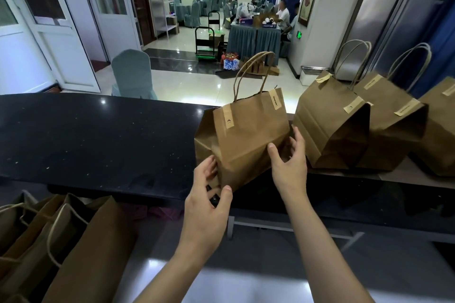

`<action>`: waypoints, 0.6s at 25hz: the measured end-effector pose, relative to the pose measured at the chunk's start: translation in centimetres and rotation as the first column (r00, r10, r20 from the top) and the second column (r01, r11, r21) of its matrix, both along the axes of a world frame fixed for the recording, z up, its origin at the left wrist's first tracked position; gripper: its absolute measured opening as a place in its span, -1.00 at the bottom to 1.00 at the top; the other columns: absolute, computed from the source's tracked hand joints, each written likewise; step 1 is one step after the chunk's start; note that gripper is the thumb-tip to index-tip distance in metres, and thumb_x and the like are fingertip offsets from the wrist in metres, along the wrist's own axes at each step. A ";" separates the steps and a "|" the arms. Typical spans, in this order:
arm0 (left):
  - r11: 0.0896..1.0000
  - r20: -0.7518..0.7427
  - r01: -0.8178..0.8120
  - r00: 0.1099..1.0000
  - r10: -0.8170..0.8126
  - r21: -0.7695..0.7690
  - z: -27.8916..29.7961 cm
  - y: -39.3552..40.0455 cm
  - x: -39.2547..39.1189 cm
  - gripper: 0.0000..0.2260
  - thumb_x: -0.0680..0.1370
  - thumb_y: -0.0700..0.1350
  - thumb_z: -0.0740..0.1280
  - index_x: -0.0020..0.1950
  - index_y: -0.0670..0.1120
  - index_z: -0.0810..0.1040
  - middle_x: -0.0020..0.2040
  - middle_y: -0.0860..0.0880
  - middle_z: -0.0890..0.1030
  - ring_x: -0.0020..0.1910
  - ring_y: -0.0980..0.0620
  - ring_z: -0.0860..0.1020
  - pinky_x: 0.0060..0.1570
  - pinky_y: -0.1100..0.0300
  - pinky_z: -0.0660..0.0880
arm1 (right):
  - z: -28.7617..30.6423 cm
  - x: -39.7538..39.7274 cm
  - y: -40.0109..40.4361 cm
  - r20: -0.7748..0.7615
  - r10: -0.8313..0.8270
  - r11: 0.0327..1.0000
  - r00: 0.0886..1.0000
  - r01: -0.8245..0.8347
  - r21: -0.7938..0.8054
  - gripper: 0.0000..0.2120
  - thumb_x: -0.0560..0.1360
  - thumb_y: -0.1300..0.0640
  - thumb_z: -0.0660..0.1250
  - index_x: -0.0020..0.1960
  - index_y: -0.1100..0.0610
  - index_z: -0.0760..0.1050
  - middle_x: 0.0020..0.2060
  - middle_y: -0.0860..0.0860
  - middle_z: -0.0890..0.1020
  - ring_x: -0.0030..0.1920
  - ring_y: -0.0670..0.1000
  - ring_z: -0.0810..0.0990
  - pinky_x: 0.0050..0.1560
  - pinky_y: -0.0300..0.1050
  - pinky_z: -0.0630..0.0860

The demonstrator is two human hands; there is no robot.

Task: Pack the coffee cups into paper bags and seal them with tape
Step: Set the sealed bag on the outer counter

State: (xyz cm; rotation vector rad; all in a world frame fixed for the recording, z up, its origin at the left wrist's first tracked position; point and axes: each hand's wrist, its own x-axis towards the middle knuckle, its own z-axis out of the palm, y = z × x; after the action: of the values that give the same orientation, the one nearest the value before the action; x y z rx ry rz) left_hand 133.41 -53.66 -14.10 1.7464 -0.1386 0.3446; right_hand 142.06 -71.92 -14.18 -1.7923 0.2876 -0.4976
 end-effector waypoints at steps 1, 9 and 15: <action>0.999 -0.018 0.035 0.999 -0.035 0.025 -0.2 -0.3 0.1 -0.50 0.59 -0.24 0.34 0.45 0.15 0.35 0.30 0.28 0.50 0.33 0.32 0.45 0.26 0.20 0.51 | -0.4 -0.3 0.0 0.026 -0.028 1.000 0.999 0.028 0.005 -0.38 0.57 -0.03 0.40 0.55 -0.17 0.21 0.46 -0.06 0.39 0.46 -0.05 0.37 0.46 0.09 0.39; 0.961 0.032 0.145 0.987 -0.157 0.235 -0.3 -0.2 1.6 -0.55 0.57 -0.17 0.36 0.39 0.18 0.38 0.28 0.19 0.50 0.32 0.16 0.46 0.28 0.04 0.50 | -2.2 -5.2 1.8 0.234 -0.172 0.985 0.957 0.162 0.064 -0.86 0.59 0.04 0.36 0.12 0.01 0.48 0.01 -0.06 0.58 0.05 -0.10 0.57 0.02 -0.22 0.54; 0.975 0.000 0.054 0.998 -0.055 0.214 -1.3 -0.1 3.4 -0.49 0.60 -0.18 0.33 0.48 0.18 0.30 0.35 0.19 0.44 0.35 0.13 0.45 0.32 0.02 0.48 | -3.7 -6.5 2.6 0.234 -0.124 0.991 0.964 0.131 -0.017 -0.99 0.59 0.14 0.38 0.00 0.05 0.56 -0.13 -0.06 0.59 -0.09 -0.11 0.57 -0.14 -0.41 0.45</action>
State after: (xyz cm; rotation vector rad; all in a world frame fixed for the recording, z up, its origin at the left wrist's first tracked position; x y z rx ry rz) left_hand 136.76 -53.71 -15.42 1.9505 -0.2353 0.3034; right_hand 135.51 -69.30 -17.91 -1.7340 0.2335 -0.8012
